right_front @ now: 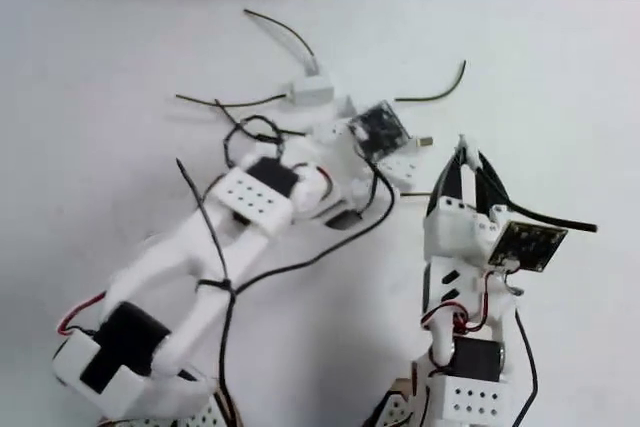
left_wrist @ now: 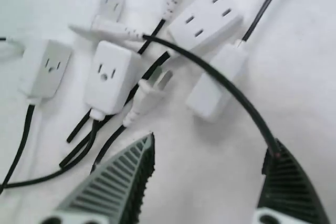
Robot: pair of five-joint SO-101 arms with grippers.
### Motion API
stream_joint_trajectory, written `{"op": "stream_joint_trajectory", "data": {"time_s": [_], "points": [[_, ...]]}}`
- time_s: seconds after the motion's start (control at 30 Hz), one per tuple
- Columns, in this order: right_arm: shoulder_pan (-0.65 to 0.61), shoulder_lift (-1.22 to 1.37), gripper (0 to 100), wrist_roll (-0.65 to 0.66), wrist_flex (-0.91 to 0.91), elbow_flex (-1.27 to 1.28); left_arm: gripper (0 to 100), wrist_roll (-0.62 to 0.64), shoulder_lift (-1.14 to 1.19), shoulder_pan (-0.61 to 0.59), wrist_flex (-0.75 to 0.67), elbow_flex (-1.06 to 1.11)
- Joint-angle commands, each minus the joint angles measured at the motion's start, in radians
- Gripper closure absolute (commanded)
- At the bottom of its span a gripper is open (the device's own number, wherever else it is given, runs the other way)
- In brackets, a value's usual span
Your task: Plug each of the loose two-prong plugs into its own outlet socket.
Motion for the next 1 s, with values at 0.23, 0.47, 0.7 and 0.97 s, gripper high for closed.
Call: {"op": "stream_joint_trajectory", "data": {"time_s": [0.23,0.47,0.7,0.97], "points": [[0.018,-0.016,98.0,-0.011,-0.024,-0.003,67,0.003,0.351,0.054,0.04,-0.361],[0.013,-0.016,98.0,-0.011,-0.022,-0.003,77,0.002,0.443,0.067,0.049,-0.428],[0.013,-0.016,98.0,-0.011,-0.018,-0.003,93,0.002,0.441,0.105,0.173,-0.439],[0.013,-0.016,98.0,-0.011,-0.018,0.0,98,0.008,0.282,0.102,0.347,-0.427]]}}
